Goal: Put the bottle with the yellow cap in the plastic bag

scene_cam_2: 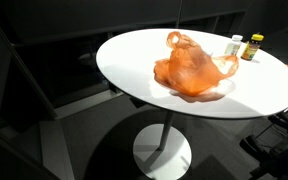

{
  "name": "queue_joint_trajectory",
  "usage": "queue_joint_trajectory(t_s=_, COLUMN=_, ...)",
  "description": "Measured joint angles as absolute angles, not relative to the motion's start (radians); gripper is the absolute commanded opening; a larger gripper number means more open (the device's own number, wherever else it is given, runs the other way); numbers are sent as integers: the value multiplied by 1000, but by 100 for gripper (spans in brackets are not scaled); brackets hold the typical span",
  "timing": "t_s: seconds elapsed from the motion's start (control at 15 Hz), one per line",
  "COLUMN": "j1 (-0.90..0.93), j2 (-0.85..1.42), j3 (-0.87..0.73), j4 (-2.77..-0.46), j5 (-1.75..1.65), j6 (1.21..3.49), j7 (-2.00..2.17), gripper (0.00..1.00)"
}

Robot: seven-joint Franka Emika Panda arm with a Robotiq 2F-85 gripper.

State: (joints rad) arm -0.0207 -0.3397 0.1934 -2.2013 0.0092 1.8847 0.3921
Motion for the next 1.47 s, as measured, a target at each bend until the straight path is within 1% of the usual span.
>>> queue_joint_trajectory(t_s=0.53, j1=-88, j2=-233, j3=25, j4=-2198, j5=9, j6=2005, j7=392, gripper=100)
queue_joint_trajectory(t_s=1.13, j1=-106, j2=-208, j3=2, j4=-2196, j5=-30, j6=2046, j7=412, gripper=100)
queue_joint_trajectory(t_s=1.47, j1=-158, j2=-104, j3=-53, j4=-2196, j5=-114, j6=2175, j7=450, gripper=100)
